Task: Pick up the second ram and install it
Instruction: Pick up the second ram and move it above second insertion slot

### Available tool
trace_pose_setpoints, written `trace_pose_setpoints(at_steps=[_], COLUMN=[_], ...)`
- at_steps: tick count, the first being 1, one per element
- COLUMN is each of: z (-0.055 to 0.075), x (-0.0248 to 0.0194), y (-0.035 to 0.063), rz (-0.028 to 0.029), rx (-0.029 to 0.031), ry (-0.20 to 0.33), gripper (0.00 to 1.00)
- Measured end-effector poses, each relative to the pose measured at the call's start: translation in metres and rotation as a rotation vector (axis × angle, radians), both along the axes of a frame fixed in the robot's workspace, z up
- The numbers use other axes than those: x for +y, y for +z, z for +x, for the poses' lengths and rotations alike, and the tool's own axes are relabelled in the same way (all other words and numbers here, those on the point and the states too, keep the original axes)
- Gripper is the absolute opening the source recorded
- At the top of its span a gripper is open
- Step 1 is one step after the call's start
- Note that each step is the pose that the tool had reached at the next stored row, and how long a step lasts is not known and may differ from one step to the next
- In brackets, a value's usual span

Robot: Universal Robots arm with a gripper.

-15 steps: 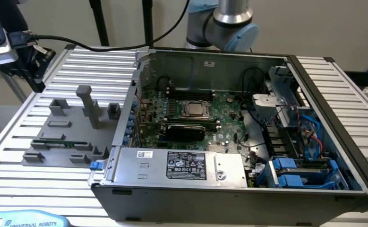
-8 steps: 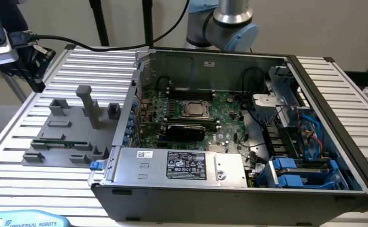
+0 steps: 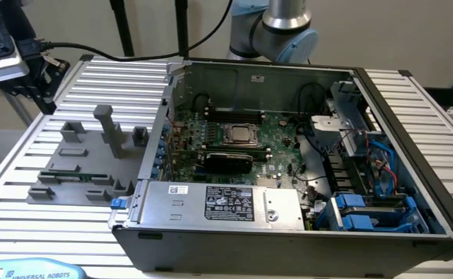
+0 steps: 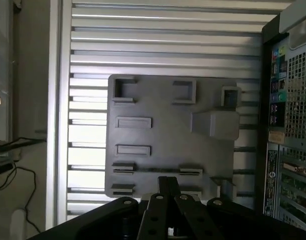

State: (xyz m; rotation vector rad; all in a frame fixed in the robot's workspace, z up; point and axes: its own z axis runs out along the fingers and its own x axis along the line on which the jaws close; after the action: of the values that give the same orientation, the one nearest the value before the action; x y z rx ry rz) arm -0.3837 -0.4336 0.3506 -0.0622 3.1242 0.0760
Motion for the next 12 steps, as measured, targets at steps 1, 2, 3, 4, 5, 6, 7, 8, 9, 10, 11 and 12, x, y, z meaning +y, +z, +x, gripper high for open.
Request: trace_pose_setpoints(at_steps=[1, 2, 3, 4, 5, 6, 7, 8, 9, 10, 11, 12], z=[0.0000, 0.0000, 0.0000, 0.0000, 0.0000, 0.0000, 0.0000, 0.0000, 0.0000, 0.0000, 0.0000, 0.0000], x=[0.0000, 0.0000, 0.0000, 0.0000, 0.0000, 0.0000, 0.0000, 0.0000, 0.0000, 0.0000, 0.0000, 0.0000], y=[-0.0005, -0.0010, -0.0016, -0.0021, -0.0026, -0.0031, -0.0038, -0.0044, -0.0050, -0.0057, -0.0064, -0.0071], rz=[0.0000, 0.0000, 0.0000, 0.0000, 0.0000, 0.0000, 0.0000, 0.0000, 0.0000, 0.0001, 0.0001, 0.0001], rx=[0.0000, 0.0000, -0.0001, -0.0001, -0.0001, -0.0001, -0.0001, -0.0001, -0.0002, -0.0003, -0.0002, -0.0002], ry=[0.019, 0.037, 0.056, 0.074, 0.092, 0.110, 0.128, 0.146, 0.164, 0.183, 0.201, 0.219], gripper=[0.11, 0.11, 0.11, 0.11, 0.11, 0.11, 0.11, 0.11, 0.11, 0.11, 0.11, 0.11])
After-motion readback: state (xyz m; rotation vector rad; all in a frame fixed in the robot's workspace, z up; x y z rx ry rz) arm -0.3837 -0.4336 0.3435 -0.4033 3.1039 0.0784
